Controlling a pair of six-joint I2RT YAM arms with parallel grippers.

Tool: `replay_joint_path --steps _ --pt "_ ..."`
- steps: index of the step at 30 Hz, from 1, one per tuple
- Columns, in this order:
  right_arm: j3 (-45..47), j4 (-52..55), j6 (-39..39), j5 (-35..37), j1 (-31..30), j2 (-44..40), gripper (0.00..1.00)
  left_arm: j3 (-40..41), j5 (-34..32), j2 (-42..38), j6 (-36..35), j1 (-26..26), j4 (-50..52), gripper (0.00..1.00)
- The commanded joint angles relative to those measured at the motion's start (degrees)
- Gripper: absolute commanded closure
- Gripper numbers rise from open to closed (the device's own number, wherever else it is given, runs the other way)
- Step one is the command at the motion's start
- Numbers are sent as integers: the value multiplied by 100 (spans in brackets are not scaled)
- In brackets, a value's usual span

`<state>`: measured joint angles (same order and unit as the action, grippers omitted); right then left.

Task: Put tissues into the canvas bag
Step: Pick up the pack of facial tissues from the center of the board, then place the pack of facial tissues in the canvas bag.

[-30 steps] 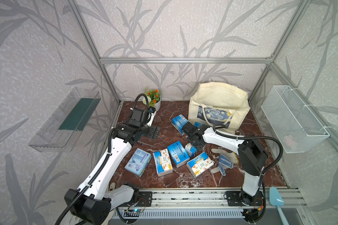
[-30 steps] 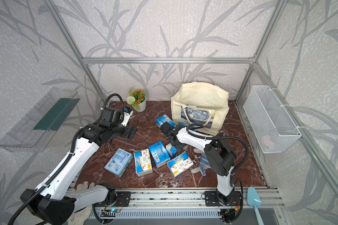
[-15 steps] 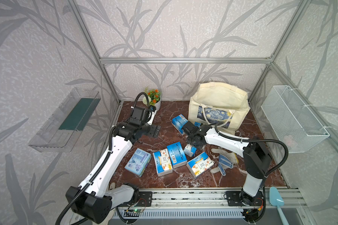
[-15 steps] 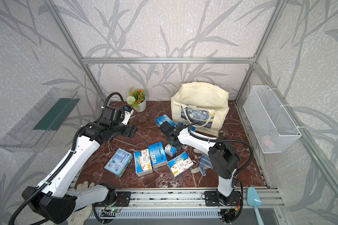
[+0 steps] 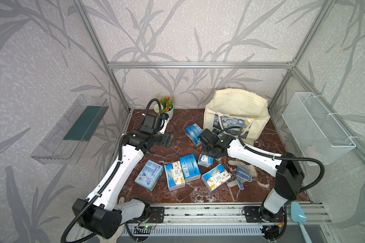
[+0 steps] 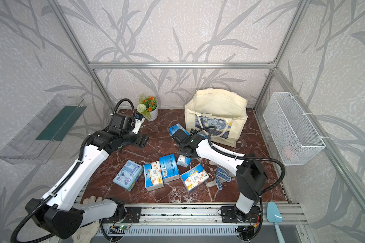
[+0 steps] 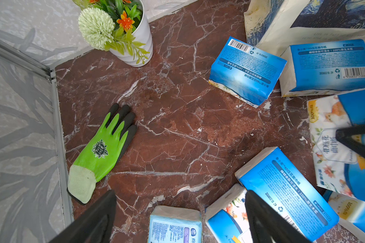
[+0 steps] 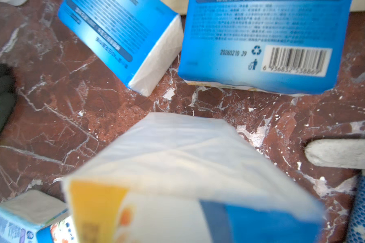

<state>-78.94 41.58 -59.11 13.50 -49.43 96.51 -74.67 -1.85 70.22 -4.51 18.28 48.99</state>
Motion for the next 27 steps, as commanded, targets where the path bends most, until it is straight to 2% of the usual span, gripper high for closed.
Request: replay_joint_path --steps 1,6,16,23,27 --pt "-125 34 567 -29 -82 -242 47 -194 -149 -58 -39 -52 136 7" --pt "-473 313 1263 -379 -137 -307 46 -205 -226 -128 -109 -114 155 7" --pt "-1672 761 2459 -1655 -163 -279 46 -276 -369 -159 -182 -316 172 7" --pt "-3195 880 2989 -2084 -114 87 46 -362 -386 -46 -197 -411 198 8" --pt "-4574 1185 3275 -2380 183 685 46 -364 -459 -1 -240 -438 201 8"
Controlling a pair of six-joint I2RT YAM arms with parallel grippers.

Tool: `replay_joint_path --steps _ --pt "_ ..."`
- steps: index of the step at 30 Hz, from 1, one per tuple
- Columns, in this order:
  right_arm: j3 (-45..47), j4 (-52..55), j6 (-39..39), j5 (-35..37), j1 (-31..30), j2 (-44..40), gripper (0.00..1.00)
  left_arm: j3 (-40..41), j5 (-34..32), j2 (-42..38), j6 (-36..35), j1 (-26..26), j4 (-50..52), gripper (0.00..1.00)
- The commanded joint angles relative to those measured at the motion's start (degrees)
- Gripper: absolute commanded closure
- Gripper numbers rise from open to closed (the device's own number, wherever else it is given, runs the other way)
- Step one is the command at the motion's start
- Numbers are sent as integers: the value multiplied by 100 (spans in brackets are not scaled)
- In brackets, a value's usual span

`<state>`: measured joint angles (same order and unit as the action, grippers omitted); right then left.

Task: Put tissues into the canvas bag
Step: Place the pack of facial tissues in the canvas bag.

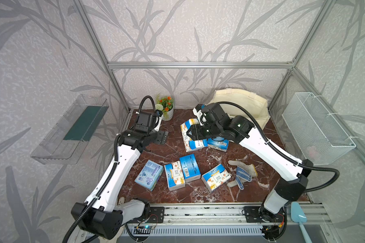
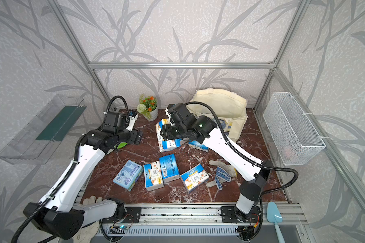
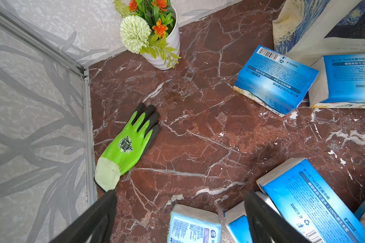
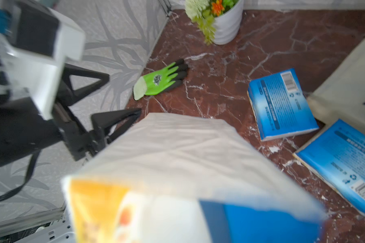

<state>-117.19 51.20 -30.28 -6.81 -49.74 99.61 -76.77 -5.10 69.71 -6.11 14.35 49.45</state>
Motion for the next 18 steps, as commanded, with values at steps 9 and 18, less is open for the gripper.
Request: replay_joint_path --steps 9,18 --pt "-5137 1460 414 -1277 1525 2481 46 -181 -79 50 -233 -73 236 8" --pt "-5083 1085 580 -1359 2701 2396 47 -224 -96 205 -234 -81 259 8"
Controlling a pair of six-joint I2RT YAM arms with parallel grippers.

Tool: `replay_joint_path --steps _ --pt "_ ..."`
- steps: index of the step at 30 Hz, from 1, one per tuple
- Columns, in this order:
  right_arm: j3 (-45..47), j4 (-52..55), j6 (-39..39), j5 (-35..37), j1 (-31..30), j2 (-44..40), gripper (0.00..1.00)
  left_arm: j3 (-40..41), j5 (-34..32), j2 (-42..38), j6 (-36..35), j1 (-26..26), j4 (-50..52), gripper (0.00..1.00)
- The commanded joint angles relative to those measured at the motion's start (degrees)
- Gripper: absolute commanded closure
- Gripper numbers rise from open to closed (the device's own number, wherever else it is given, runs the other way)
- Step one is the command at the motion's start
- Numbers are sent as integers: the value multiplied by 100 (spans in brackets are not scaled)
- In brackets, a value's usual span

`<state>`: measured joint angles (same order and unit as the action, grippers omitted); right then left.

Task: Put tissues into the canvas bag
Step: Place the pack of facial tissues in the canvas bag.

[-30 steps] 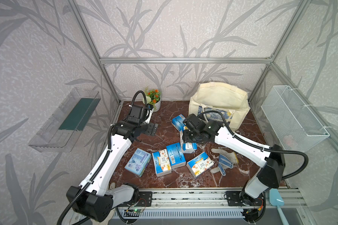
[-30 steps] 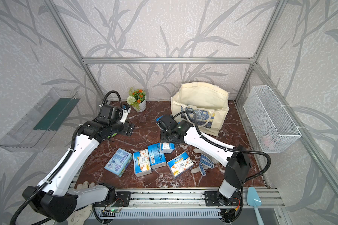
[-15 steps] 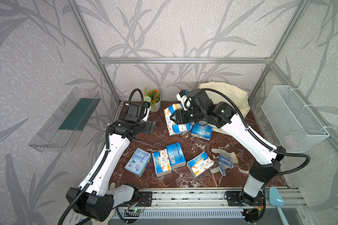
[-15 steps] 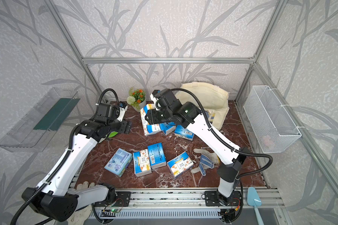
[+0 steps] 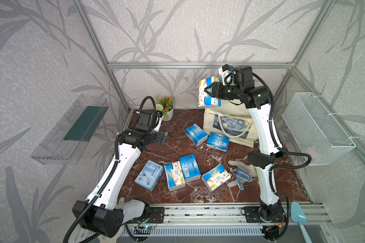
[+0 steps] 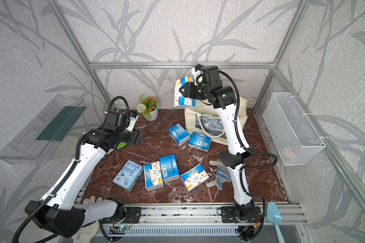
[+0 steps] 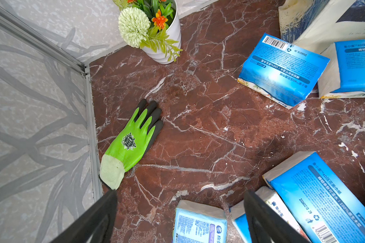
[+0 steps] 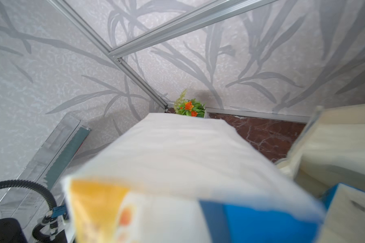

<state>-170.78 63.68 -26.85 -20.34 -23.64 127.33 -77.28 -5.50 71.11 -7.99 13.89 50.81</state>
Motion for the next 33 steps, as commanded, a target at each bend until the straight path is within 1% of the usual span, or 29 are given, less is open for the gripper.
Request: replay_joint_path --steps 1,6,8,14,16,21,28,33 --pt "469 -207 344 162 150 -484 47 -189 -49 91 -45 -35 135 8" --pt "1375 -223 867 1492 499 -962 46 -357 -13 215 8 -52 237 8" --pt "1661 -274 986 1873 627 -1080 46 -404 9 227 17 -61 254 8" --pt "2335 -656 1286 2708 922 -1229 45 -385 44 257 23 -78 254 9" --pt "2399 -727 1257 2740 1043 -1165 45 -368 73 279 25 -80 263 8" --pt "2362 -537 1357 3197 1198 -842 45 -359 110 297 21 -79 281 9" --pt "2444 -427 1337 3251 1327 -530 43 -325 152 333 25 -79 273 9" --pt "2855 -539 1340 3286 1335 -540 42 -346 163 373 25 -79 281 8"
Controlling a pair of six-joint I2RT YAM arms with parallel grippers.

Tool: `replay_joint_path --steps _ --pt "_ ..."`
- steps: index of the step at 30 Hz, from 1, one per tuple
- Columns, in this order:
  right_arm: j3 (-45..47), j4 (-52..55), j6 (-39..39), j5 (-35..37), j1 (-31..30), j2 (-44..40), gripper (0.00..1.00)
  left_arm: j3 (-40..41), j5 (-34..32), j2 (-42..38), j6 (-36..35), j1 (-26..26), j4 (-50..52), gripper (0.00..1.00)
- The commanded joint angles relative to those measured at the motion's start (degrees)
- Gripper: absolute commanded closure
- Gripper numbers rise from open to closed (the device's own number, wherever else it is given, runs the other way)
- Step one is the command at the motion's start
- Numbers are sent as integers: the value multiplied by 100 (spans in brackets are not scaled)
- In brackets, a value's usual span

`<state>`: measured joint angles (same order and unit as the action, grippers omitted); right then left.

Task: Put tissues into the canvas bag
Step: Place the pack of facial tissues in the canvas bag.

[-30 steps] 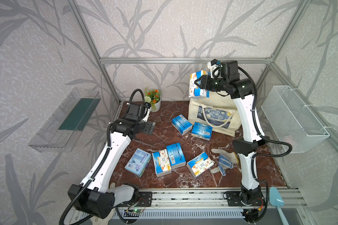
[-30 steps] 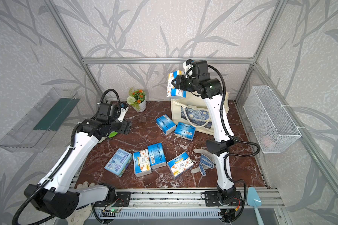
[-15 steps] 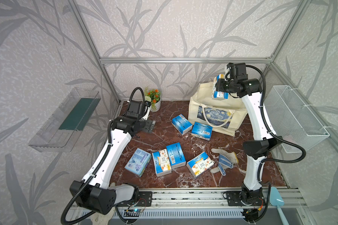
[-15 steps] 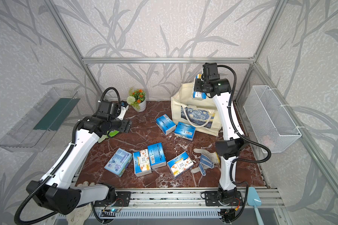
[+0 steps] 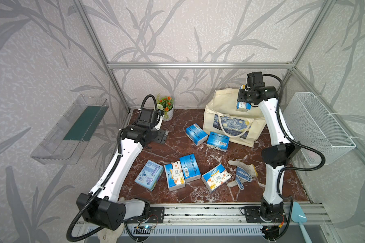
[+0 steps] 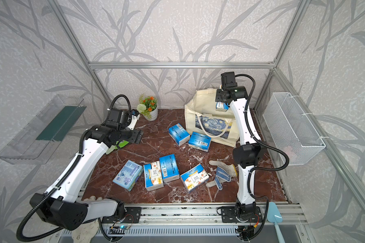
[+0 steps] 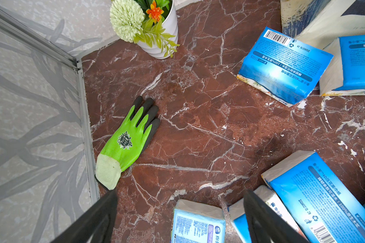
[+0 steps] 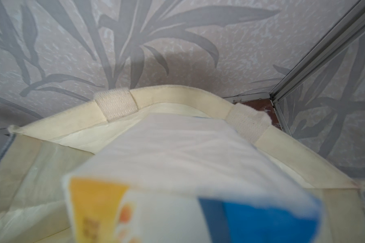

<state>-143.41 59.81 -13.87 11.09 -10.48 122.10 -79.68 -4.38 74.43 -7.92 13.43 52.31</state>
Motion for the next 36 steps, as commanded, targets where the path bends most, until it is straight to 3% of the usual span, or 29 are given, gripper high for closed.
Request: replay_joint_path --steps 1,19,36 --pt "205 -176 40 163 20 -37 41 -107 59 43 19 -34 130 9" --pt "513 -93 -24 -140 26 17 28 -30 113 40 45 -29 95 8" --pt "523 -66 12 -527 29 -32 22 -60 148 82 58 -34 109 8"
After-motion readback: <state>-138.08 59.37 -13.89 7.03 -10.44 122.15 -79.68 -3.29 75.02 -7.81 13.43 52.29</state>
